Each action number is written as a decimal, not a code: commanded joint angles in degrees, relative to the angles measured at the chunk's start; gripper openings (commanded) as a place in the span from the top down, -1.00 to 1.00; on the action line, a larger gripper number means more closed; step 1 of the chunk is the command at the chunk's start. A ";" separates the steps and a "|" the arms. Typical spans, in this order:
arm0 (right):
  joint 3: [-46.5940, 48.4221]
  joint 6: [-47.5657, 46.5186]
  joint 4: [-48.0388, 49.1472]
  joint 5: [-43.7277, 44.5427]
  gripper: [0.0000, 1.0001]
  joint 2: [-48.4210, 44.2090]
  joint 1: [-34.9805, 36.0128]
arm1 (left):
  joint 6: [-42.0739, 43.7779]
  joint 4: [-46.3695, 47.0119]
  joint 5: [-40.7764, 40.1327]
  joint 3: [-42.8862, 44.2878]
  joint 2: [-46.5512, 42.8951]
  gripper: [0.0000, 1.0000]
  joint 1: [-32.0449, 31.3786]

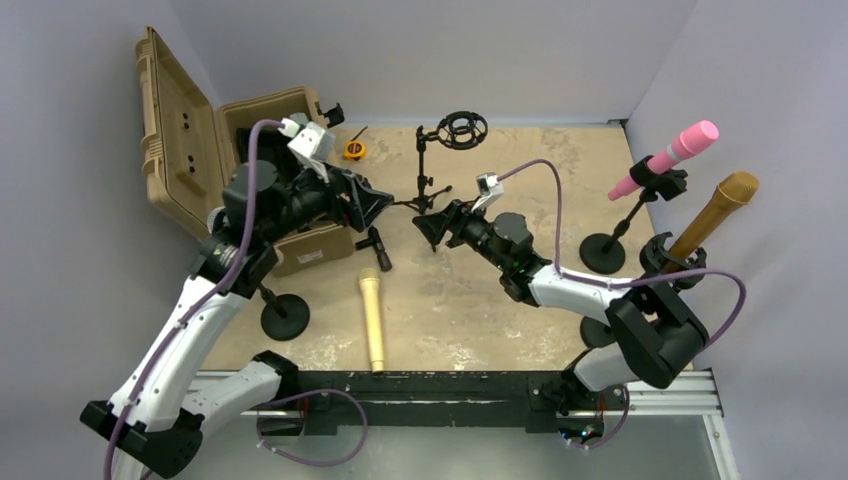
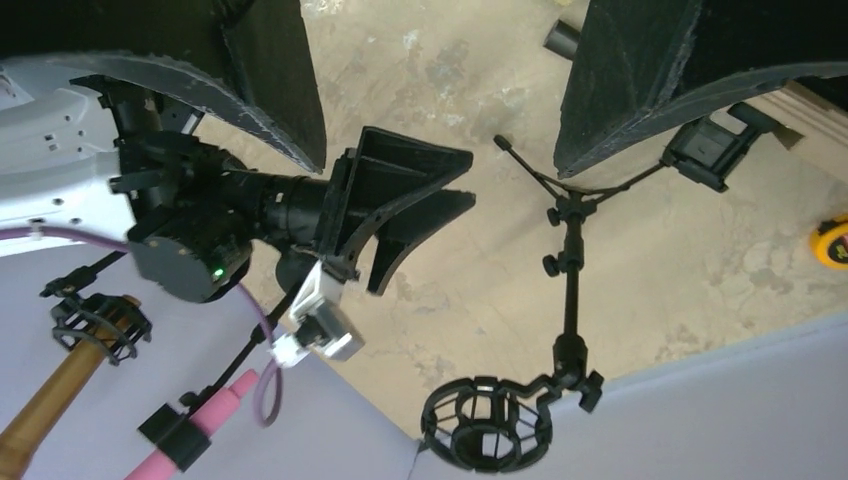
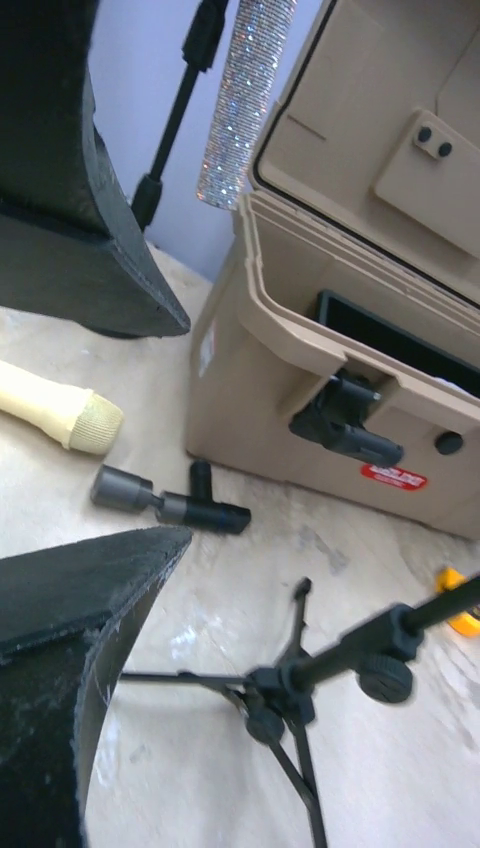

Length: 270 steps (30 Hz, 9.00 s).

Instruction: Remove the microphone from the stand

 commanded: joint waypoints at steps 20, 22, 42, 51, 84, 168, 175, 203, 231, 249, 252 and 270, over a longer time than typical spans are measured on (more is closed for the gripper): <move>-7.83 -4.28 -9.11 8.89 -0.16 -28.09 -1.16 | -2.46 29.72 -53.71 5.90 37.42 -0.57 -15.42; -8.25 -3.89 -10.59 10.27 -0.17 -30.09 -1.16 | -1.02 32.60 -53.16 7.16 40.70 -0.53 -15.40; -12.08 -2.03 2.71 -6.23 -0.34 -22.03 -1.16 | 12.13 50.20 -14.54 -6.69 37.82 1.00 -8.33; -10.38 -0.76 14.30 -18.97 -0.36 -8.97 -4.36 | 14.69 42.98 5.94 -12.57 31.38 1.00 -3.92; -3.64 -1.12 22.07 -25.43 -0.24 10.70 -13.67 | -1.09 3.17 -1.45 -1.44 1.86 -0.54 -3.79; -2.83 -14.19 31.81 18.25 0.83 16.13 1.53 | 14.30 8.06 -6.17 -11.99 -13.06 -0.46 -10.36; -1.60 -6.87 26.68 6.45 -0.05 15.70 0.96 | 14.67 7.72 -6.65 -11.88 -12.58 -0.46 -10.66; -0.04 37.32 53.77 -33.24 -0.19 28.90 -14.94 | 14.07 7.87 -5.28 -11.77 -9.79 -0.46 -10.89; 6.72 35.57 44.50 -24.79 0.43 31.26 -15.82 | 14.66 7.29 -5.63 -11.64 -11.39 -0.46 -11.57; 15.70 -3.02 6.02 0.48 1.00 21.78 -10.91 | 14.77 7.13 -6.11 -11.48 -10.92 -0.46 -11.65; 20.09 -8.14 -2.32 6.89 1.00 21.21 -8.14 | 14.85 7.10 -6.38 -11.56 -10.45 -0.45 -11.64; 34.50 -23.48 -21.22 15.56 1.00 19.85 -3.96 | 14.74 6.99 -6.60 -11.52 -8.95 -0.44 -11.71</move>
